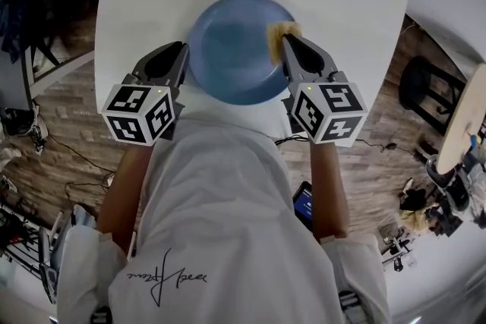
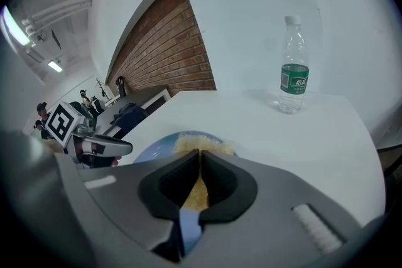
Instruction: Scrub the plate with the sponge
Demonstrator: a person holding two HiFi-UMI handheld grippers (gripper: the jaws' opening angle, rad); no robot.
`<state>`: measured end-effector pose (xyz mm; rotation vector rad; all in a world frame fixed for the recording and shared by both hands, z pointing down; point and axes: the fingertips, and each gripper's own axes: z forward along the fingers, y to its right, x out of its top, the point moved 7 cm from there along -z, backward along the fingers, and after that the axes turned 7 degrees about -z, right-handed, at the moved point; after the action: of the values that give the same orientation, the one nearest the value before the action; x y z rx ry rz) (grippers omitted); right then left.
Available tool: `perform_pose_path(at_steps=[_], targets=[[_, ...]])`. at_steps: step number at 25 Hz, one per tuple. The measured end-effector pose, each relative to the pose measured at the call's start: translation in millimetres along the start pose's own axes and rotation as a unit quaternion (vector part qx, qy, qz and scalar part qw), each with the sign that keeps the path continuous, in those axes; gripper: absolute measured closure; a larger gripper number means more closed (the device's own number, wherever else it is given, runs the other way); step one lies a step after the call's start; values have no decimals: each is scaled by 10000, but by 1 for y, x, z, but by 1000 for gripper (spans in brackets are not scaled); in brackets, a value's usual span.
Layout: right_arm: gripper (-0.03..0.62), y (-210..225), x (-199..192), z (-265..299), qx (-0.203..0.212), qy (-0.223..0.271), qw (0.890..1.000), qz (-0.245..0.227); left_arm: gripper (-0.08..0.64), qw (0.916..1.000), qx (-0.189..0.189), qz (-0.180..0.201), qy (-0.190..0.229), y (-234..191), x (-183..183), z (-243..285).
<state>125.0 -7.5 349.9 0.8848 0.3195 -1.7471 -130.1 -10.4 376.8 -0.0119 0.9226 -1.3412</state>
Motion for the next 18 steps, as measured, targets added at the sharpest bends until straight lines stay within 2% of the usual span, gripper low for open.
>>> perform_pose_path(at_steps=[18], targets=[[575,4,1,40,-26,-314,9994,-147,491,9993,-48,-184,-331,-8,-5,25]])
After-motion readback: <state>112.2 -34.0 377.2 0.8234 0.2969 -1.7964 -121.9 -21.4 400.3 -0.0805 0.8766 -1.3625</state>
